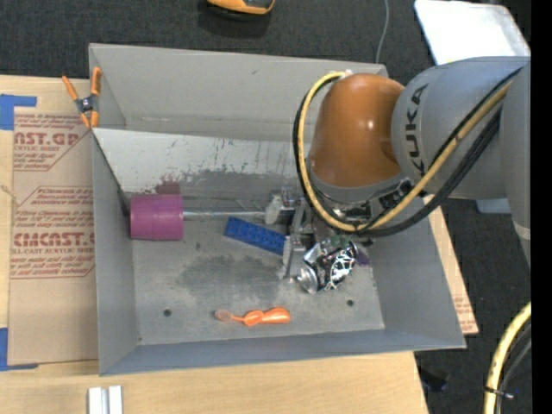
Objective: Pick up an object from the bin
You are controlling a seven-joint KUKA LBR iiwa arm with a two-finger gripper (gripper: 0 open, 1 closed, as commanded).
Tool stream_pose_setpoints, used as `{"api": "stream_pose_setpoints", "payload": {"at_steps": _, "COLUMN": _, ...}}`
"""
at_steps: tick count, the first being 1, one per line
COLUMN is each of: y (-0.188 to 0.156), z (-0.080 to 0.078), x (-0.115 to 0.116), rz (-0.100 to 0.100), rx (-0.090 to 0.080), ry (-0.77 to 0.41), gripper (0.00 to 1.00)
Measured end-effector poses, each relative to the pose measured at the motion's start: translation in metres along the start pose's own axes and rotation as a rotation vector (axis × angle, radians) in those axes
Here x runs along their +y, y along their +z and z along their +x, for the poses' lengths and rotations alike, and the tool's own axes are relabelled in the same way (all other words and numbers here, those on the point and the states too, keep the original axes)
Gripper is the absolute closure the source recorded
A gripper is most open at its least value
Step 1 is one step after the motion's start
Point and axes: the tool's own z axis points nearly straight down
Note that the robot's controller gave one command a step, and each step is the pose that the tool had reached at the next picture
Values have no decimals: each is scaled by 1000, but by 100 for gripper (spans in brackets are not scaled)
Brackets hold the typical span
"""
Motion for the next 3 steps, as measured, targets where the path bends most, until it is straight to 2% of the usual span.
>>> {"api": "stream_pose_setpoints", "payload": {"at_steps": 1, "y": -5, "z": -2, "x": 0, "rz": 0, "rx": -7, "ry": 0, "gripper": 0}}
{"api": "stream_pose_setpoints", "payload": {"at_steps": 2, "y": -62, "z": -15, "x": -35, "rz": 0, "rx": -5, "ry": -7, "gripper": 0}}
{"api": "stream_pose_setpoints", "payload": {"at_steps": 3, "y": -62, "z": -13, "x": -28, "rz": -1, "rx": -6, "ry": -6, "gripper": 0}}
